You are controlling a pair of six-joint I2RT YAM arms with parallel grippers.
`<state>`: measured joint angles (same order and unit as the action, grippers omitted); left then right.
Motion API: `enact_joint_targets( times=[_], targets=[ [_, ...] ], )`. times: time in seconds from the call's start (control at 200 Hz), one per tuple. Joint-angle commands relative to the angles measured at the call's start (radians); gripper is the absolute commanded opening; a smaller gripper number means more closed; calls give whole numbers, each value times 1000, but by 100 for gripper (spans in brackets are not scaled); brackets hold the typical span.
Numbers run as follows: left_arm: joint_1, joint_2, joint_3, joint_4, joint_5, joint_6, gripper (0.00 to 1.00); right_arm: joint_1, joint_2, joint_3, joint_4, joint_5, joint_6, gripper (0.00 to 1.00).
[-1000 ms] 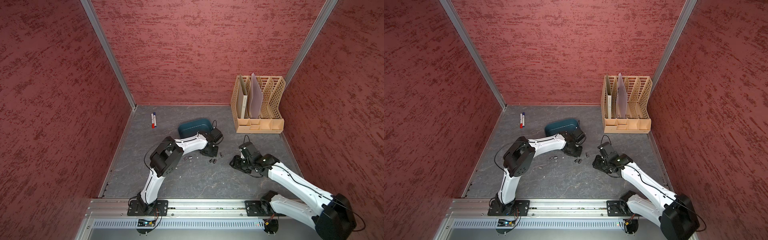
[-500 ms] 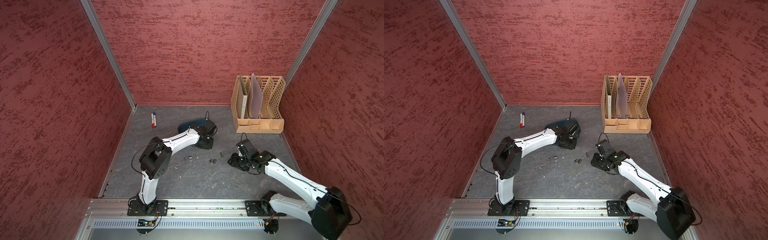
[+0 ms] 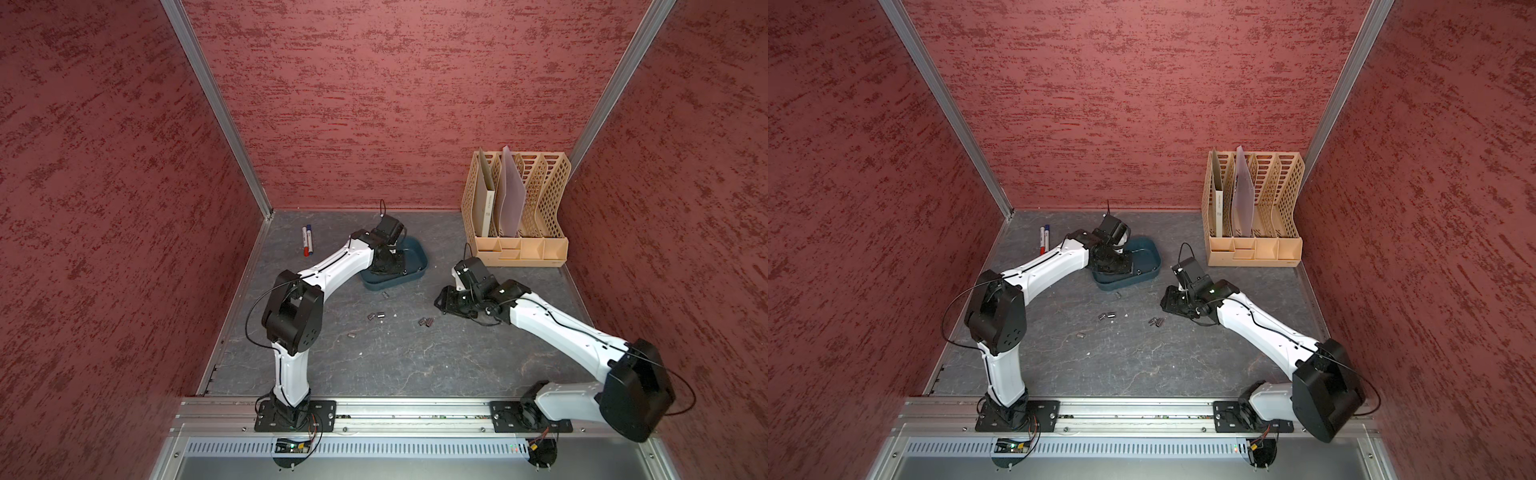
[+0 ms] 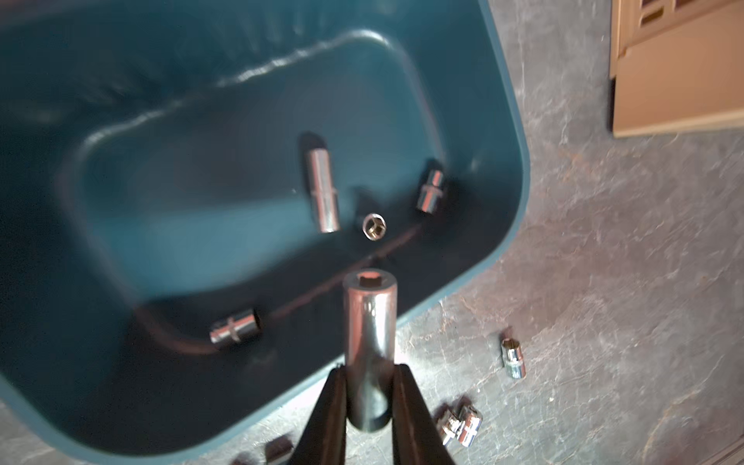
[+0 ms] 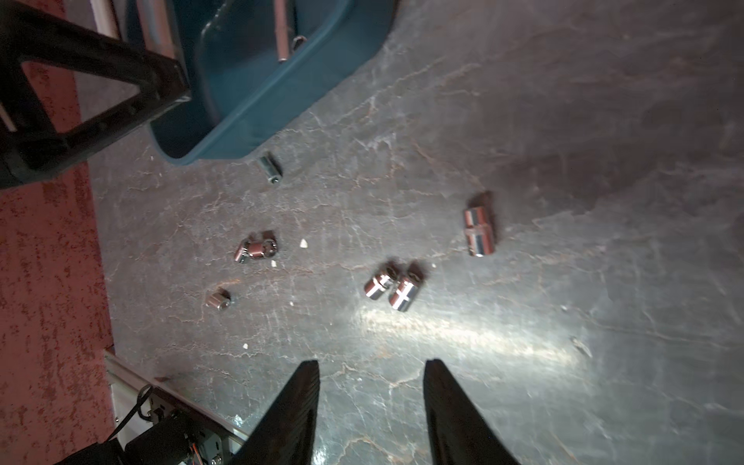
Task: Put the socket on the desktop into the storage box
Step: Pick up the socket head at the center of the board, then place the socket head in the storage box.
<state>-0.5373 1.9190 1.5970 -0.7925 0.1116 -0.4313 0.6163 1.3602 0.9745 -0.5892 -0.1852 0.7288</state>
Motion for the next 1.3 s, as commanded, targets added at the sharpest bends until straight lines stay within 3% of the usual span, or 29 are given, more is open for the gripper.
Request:
enact_joint_targets(
  times=[0.0,0.311,0.736,0.867,1.167,1.297],
  targets=[
    [26,28,36,7,39,12,0,16,50,57,45,-18,-36,47],
    [81,116,78,9,71,15,0,33,166,134,78,-33,-40,47],
    [102,207,82,6,60,23,6,36,176,123,83,-30,-32,47],
    [105,211,81,6,58,25,11,36,173,117,83,-25,-29,47],
    [105,192,78,-1,51,26,37,35,160,107,77,-16,-26,47],
    [105,178,79,0,52,25,38,36,153,104,74,-12,-26,47]
  ],
)
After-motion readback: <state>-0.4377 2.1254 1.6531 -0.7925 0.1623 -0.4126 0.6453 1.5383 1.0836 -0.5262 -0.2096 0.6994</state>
